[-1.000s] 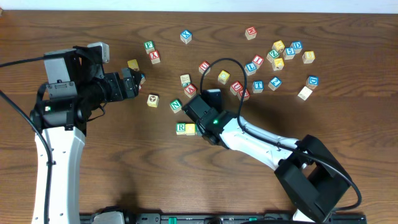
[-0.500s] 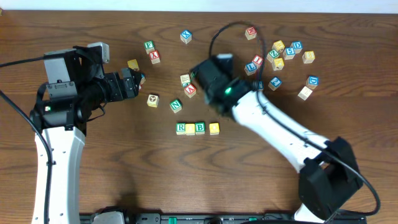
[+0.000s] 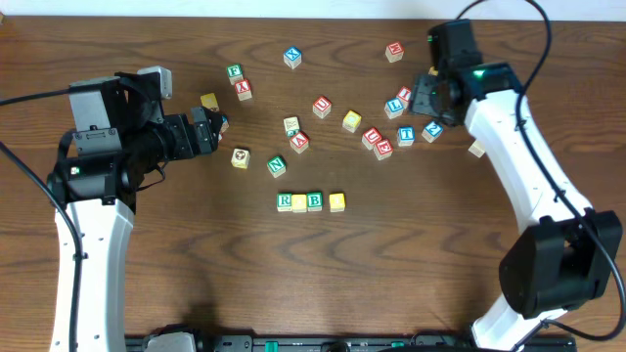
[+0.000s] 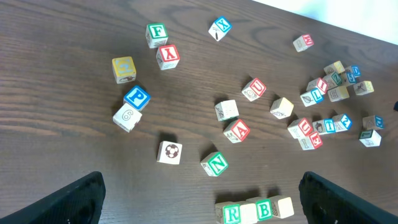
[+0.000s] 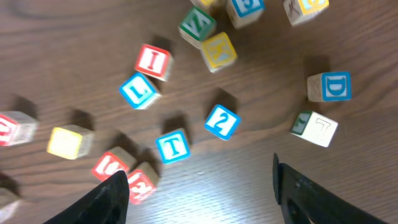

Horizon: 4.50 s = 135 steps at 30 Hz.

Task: Spell out ROBOT
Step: 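Move the right gripper over the blue T block at upper right, then lower the right gripper around the blue T block and close, then lift the T block and carry it right of the last O block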

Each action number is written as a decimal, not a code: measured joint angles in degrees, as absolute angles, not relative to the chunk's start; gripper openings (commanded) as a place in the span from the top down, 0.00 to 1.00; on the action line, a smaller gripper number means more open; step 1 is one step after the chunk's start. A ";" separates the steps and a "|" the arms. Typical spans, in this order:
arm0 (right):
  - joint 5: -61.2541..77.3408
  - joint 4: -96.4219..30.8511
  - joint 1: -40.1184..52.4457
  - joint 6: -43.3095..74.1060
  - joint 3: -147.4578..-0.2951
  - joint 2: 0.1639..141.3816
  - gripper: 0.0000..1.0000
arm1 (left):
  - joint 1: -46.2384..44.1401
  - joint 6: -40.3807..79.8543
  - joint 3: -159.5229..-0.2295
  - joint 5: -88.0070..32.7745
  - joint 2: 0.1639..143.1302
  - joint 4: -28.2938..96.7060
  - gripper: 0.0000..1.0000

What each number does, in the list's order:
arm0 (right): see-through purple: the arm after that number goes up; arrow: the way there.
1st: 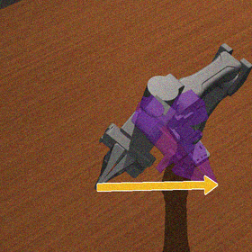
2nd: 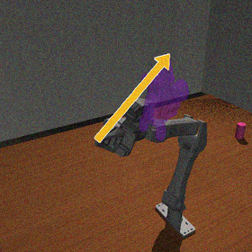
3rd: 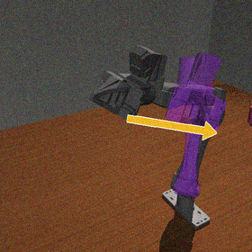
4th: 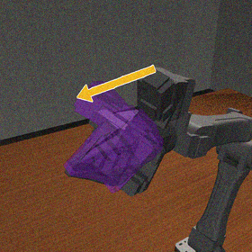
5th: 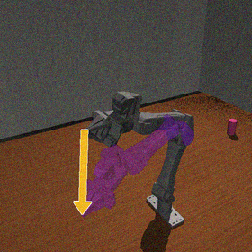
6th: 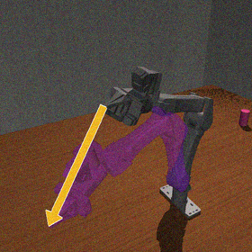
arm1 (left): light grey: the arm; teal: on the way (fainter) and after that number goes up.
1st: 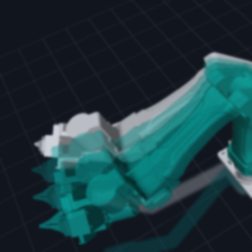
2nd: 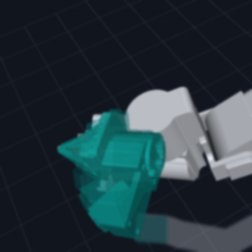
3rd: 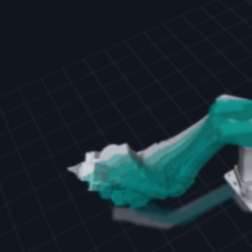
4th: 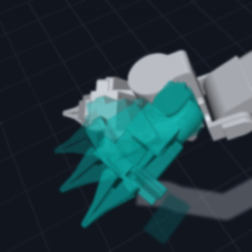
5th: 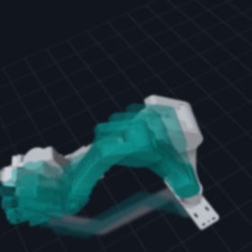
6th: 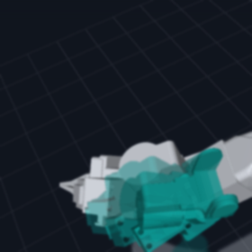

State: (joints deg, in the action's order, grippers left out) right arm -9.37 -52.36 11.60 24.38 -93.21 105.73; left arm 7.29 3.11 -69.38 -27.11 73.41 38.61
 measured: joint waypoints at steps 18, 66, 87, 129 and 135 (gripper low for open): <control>-5.58 -51.35 13.52 18.59 -93.23 119.79 0.29 | 7.29 3.11 -69.38 -27.11 73.41 38.59 0.02; -5.34 -48.14 14.72 18.33 -93.25 126.06 0.59 | 7.29 3.11 -69.38 -27.11 73.41 38.59 0.02; -6.28 -47.66 14.76 18.39 -93.25 126.06 0.73 | 7.29 3.11 -69.38 -27.11 73.41 38.61 0.02; -9.02 -54.11 22.81 22.02 -83.20 93.93 0.99 | 7.29 3.11 -69.38 -27.11 73.41 38.59 0.02; -9.34 -50.35 25.06 26.35 -71.48 90.83 0.99 | 7.29 3.11 -69.38 -27.11 73.41 38.61 0.02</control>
State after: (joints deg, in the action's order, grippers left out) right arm -9.34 -50.35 25.06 26.35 -71.48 90.83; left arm 7.29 3.11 -69.38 -27.11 73.41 38.61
